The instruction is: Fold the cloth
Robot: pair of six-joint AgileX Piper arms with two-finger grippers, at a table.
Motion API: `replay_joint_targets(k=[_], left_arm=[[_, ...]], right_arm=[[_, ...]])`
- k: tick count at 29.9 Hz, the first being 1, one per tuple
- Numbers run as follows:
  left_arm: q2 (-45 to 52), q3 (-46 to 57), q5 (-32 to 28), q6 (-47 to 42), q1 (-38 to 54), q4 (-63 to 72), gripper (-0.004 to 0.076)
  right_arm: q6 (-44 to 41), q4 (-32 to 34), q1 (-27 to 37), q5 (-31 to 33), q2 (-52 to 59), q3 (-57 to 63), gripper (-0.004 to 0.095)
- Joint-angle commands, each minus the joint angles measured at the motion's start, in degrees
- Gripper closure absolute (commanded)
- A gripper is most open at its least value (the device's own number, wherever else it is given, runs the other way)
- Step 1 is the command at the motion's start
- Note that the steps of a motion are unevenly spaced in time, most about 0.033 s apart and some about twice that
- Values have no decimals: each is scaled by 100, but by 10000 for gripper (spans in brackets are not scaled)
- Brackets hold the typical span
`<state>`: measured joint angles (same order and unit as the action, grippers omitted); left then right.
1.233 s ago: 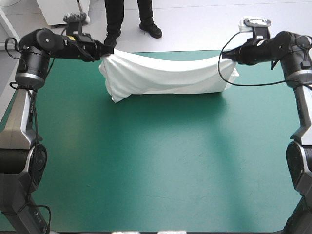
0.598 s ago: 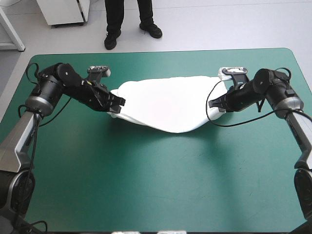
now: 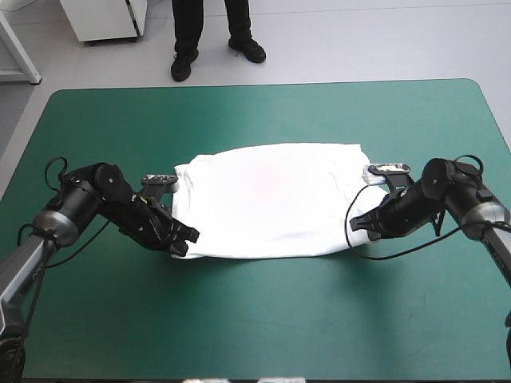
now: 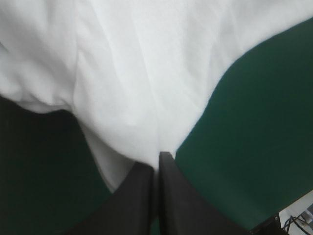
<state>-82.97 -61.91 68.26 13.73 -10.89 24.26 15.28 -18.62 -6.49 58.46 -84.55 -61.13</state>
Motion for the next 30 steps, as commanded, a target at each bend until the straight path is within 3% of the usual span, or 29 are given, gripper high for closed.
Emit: replay_joint_targets(k=[1, 15, 19, 24, 27, 30], left_arm=[[331, 190, -24, -41, -37, 211, 734], [731, 669, 55, -76, -37, 84, 720], [731, 669, 238, -76, -37, 20, 615], [742, 669, 537, -76, -37, 56, 463], [921, 669, 559, -76, -37, 56, 438], [1245, 515, 559, -195, -37, -28, 438]], right_arm=[[37, -129, -12, 16, 478, 230, 925], [59, -147, -12, 244, 646, 654, 900], [59, -147, -12, 463, 646, 654, 791], [59, -184, -12, 576, 751, 645, 580], [59, -184, -12, 616, 912, 645, 470], [59, -168, -12, 691, 1140, 481, 444]])
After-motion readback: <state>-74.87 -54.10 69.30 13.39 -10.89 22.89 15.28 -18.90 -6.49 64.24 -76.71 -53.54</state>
